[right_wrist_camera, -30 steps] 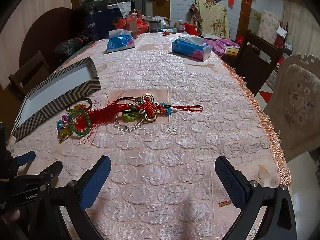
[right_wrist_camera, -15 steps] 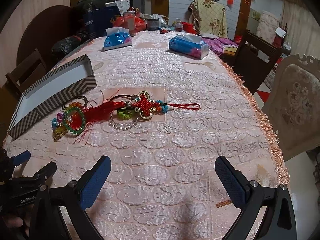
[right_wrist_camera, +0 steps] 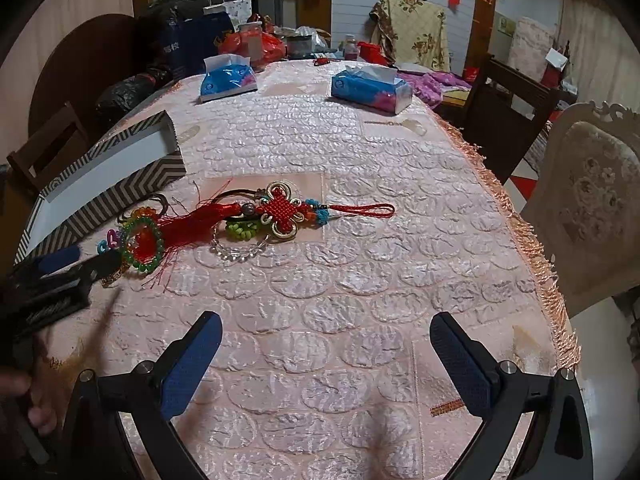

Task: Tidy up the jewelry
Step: 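Close the left gripper on the rainbow beaded bracelet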

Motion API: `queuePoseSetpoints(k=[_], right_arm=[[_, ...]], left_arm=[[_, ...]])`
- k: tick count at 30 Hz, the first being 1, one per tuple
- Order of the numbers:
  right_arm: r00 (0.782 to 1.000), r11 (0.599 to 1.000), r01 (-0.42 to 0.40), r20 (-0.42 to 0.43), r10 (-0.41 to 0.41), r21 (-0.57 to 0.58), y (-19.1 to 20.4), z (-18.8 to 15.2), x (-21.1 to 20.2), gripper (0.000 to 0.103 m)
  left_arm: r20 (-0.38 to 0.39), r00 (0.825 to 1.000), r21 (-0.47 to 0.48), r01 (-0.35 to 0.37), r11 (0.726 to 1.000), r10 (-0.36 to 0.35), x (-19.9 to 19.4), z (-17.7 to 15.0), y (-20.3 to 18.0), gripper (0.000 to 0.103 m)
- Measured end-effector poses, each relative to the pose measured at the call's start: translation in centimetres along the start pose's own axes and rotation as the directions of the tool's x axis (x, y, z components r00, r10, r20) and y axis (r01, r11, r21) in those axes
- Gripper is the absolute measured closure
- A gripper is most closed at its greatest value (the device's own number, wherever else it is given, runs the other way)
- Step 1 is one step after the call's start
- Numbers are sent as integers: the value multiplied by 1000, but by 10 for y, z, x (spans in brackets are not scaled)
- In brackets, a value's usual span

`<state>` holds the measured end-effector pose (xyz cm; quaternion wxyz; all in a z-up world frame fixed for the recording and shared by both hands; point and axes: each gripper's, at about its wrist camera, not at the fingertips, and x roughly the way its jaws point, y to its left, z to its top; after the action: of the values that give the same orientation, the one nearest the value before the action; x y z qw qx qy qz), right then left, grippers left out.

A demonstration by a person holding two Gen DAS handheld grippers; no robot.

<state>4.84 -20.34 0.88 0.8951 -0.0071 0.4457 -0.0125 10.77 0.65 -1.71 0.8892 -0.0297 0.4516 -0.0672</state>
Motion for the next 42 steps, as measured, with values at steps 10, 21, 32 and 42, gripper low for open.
queuePoseSetpoints(k=[10, 21, 32, 42], right_arm=[[1000, 1000, 1, -4, -1, -7, 1, 0, 3, 0], [1000, 1000, -1, 0, 1, 0, 0, 0, 1, 0], [1000, 1000, 11, -1, -11, -8, 2, -1, 2, 0], [1000, 1000, 17, 0, -17, -2, 1, -1, 3, 0]], left_arm=[[32, 998, 24, 54, 998, -55, 2, 14, -11, 40], [7, 996, 39, 84, 996, -85, 1, -17, 7, 72], [7, 987, 19, 163, 986, -163, -11, -29, 24, 79], [-16, 970, 33, 244, 969, -243, -24, -39, 16, 89]])
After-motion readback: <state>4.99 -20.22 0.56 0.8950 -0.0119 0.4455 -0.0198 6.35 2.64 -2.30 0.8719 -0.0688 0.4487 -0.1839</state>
